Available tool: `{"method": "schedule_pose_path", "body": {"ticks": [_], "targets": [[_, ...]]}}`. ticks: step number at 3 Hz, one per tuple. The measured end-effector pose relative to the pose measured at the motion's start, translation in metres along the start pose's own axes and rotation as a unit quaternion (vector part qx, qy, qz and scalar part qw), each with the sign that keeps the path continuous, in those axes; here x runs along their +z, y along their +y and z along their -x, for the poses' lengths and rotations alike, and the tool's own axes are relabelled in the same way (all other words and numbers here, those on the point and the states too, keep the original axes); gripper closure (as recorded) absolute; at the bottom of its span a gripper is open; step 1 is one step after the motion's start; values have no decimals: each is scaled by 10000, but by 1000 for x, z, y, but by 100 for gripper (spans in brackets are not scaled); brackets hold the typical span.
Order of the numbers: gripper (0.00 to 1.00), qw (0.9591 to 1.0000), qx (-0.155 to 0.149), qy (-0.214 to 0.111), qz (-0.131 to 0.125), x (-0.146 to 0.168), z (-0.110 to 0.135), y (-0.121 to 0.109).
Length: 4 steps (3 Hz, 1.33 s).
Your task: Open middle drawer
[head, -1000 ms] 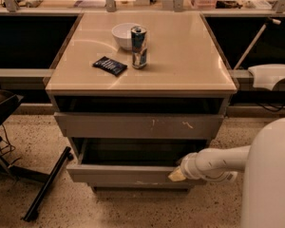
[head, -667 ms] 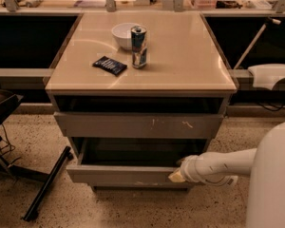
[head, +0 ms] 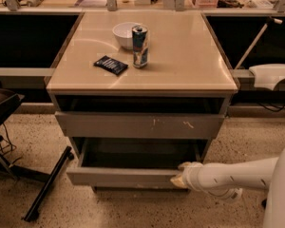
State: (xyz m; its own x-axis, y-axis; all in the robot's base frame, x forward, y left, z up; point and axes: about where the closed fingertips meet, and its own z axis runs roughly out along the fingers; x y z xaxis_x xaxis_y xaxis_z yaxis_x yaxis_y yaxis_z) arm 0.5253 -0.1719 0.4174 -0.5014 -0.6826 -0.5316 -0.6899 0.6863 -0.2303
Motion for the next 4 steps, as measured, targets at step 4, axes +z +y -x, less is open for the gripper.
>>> {"method": "schedule_pose_path", "body": {"ticks": [4], "targets": [[100, 9999, 132, -22, -62, -9, 4, -2]]}}
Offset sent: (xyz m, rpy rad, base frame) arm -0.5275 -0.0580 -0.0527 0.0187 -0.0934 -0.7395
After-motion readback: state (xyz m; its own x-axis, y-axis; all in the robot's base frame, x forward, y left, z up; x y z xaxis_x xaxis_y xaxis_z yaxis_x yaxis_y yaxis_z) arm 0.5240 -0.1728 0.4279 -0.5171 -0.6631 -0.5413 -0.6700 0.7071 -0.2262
